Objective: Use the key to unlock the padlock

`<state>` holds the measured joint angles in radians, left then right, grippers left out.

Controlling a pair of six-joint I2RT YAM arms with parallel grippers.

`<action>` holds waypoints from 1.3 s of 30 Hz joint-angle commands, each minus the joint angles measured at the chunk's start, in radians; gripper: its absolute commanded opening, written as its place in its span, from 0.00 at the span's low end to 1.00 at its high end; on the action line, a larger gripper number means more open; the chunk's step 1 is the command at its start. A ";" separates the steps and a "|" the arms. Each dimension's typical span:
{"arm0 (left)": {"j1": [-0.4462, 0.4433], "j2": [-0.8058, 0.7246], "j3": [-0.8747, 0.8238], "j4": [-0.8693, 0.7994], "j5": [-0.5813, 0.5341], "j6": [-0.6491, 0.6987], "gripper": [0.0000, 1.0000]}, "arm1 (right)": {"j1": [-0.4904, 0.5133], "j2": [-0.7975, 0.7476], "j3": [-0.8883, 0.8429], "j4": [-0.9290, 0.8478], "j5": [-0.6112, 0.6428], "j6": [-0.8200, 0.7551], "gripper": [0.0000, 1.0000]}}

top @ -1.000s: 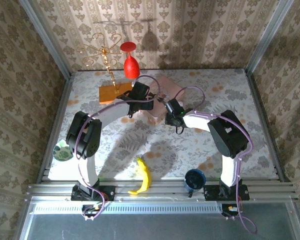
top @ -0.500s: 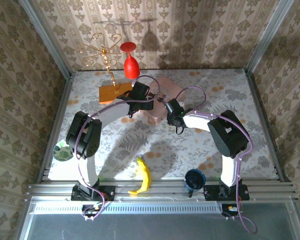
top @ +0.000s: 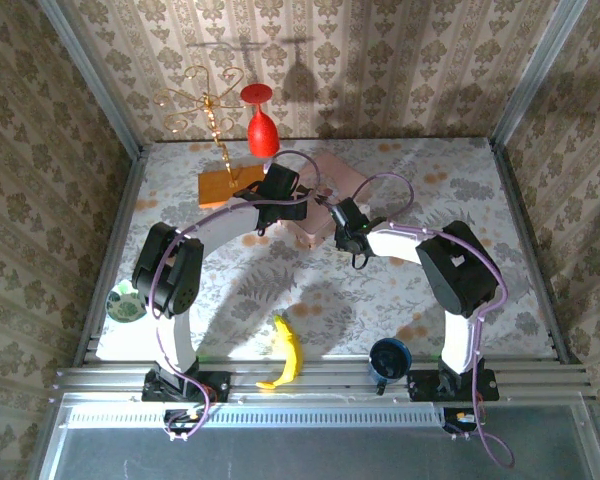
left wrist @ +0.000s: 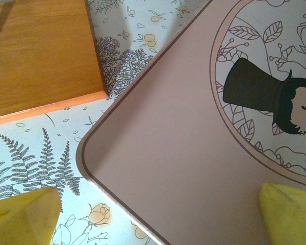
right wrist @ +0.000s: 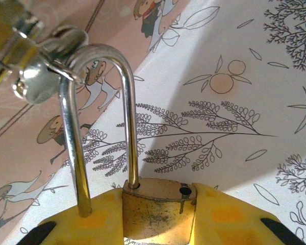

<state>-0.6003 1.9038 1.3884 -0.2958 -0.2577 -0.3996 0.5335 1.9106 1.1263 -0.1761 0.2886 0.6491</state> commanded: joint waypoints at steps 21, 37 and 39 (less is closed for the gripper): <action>0.027 0.021 -0.039 -0.140 -0.033 0.002 1.00 | -0.100 -0.063 -0.049 0.131 -0.119 0.002 0.00; 0.025 0.008 -0.047 -0.132 -0.021 -0.002 1.00 | -0.169 -0.051 -0.130 0.291 -0.272 0.028 0.00; 0.025 0.008 -0.051 -0.127 -0.017 -0.007 1.00 | -0.177 -0.056 -0.140 0.301 -0.281 0.029 0.00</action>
<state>-0.5941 1.9034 1.3830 -0.2852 -0.2531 -0.4129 0.3927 1.8740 1.0050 0.0746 -0.0154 0.6445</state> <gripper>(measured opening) 0.998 0.277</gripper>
